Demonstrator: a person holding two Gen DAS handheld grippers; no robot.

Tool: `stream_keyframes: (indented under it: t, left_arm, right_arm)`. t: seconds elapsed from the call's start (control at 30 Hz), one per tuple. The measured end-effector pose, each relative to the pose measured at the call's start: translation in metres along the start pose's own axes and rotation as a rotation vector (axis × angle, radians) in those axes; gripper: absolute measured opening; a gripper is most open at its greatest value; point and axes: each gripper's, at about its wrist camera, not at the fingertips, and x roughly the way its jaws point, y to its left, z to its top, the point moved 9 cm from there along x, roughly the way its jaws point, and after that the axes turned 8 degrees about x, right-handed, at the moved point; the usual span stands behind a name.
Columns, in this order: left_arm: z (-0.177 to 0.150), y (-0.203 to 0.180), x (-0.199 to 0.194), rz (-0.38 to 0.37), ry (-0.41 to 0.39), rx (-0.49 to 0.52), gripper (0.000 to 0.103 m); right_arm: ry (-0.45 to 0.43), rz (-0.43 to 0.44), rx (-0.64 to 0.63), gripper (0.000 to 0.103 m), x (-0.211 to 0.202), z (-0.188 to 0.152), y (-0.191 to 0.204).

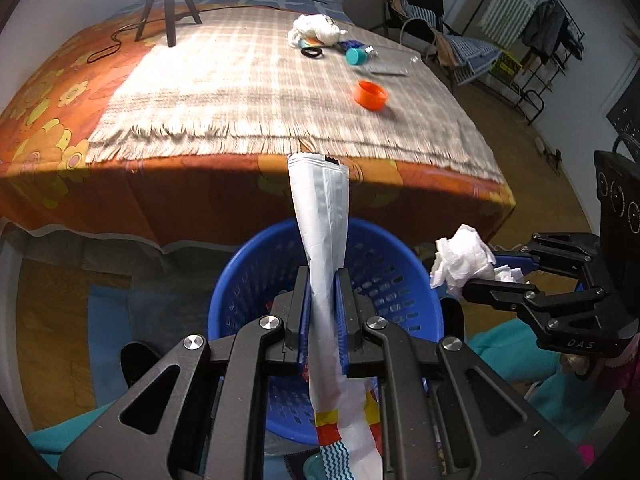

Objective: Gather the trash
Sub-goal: 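Carry tube and tissue over the blue basket and open both tools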

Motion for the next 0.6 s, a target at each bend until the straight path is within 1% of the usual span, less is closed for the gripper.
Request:
stream_keyframes:
  t: [0.27, 0.6]
  left_arm:
    - [-0.019, -0.002, 0.013, -0.011, 0.06, 0.015, 0.01]
    - [-0.034, -0.004, 0.029, -0.013, 0.121, 0.03, 0.01]
  right_arm:
    - [0.04, -0.01, -0.005, 0.03, 0.015, -0.012, 0.0]
    - [0.084, -0.013, -0.016, 0.033, 0.031, -0.026, 0.001]
